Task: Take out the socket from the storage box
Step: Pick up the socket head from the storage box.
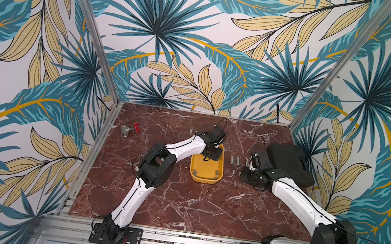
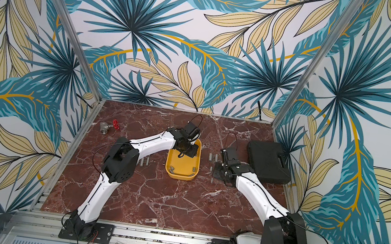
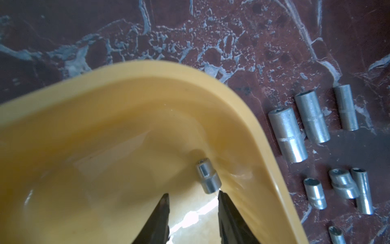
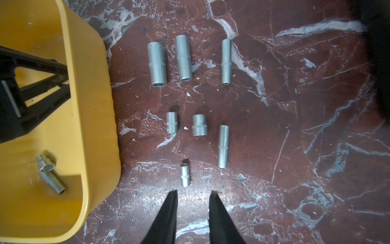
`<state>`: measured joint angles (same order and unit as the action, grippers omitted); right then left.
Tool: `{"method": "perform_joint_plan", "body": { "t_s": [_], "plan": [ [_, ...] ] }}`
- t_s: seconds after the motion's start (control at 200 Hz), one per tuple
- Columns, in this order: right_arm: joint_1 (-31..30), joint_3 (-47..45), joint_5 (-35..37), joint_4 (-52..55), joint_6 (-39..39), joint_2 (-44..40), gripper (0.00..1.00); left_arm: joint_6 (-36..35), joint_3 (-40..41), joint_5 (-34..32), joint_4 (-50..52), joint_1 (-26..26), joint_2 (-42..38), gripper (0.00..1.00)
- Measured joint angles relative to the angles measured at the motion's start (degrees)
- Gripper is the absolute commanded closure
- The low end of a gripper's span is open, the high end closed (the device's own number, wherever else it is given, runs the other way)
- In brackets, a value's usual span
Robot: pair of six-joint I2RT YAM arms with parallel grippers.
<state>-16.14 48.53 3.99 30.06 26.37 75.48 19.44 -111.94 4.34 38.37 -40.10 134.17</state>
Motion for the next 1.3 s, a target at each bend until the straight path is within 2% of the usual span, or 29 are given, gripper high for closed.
{"method": "perform_joint_plan", "body": {
  "t_s": [0.761, 1.007, 1.302],
  "plan": [
    [1.49, -1.16, -1.09, -0.39, 0.0, 0.0, 0.72, -0.66, -2.82, -0.22, -3.02, -0.48, 3.89, 0.59],
    [1.51, -1.46, -1.09, -0.48, 0.0, 0.0, 0.72, -2.08, -2.82, -1.36, -2.36, -0.63, 3.89, 0.72],
    [1.6, -1.84, -1.51, -0.66, 0.0, 0.0, 0.72, -3.04, -2.82, -2.38, -1.27, -0.76, 3.89, 0.75]
  ]
}}
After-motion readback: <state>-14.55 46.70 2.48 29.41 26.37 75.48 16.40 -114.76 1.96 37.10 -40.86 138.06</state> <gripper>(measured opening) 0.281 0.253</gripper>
